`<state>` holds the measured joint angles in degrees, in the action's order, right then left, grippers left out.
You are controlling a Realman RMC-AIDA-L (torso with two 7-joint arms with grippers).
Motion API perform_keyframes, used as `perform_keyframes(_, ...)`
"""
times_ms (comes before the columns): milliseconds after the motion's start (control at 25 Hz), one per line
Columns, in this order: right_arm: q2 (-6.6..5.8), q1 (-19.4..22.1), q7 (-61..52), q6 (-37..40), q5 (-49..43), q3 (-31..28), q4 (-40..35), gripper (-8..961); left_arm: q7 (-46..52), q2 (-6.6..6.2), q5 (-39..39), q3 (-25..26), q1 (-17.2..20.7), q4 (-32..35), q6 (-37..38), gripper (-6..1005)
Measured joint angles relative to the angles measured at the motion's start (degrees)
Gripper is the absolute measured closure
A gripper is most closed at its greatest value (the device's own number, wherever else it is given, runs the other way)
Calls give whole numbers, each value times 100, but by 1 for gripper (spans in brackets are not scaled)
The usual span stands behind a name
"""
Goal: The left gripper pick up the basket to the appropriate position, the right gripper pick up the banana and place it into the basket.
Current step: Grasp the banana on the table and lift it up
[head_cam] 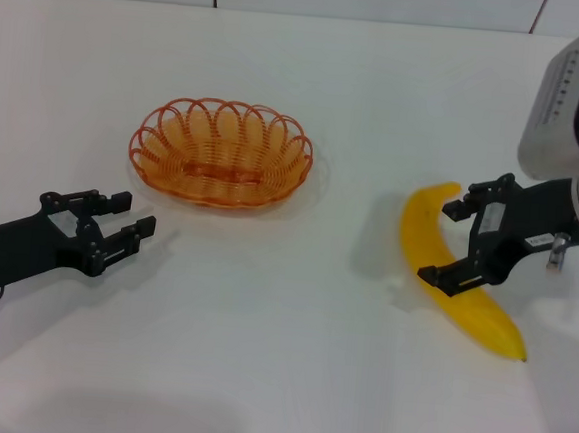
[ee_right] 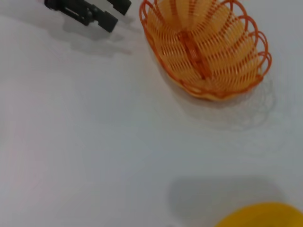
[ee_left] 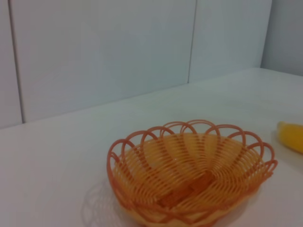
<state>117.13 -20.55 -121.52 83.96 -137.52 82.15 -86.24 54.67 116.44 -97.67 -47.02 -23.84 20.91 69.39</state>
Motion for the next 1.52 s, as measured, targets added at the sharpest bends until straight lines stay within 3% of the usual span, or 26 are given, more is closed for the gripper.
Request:
perform_keyframes(320,0,-85,-175,-3,-341,323,132,72,-51,2,0,0,1,9,2,528)
perform_keyframes(1160,-11,-668,-256,-144,-579,327,1150,72,-53,10,3,0,-39,-10,-13,529)
perform_keyframes(1520,-14,-750,-258,-164,-583,346,1262,72,-53,10,-2,0,-57,-17,-14,530)
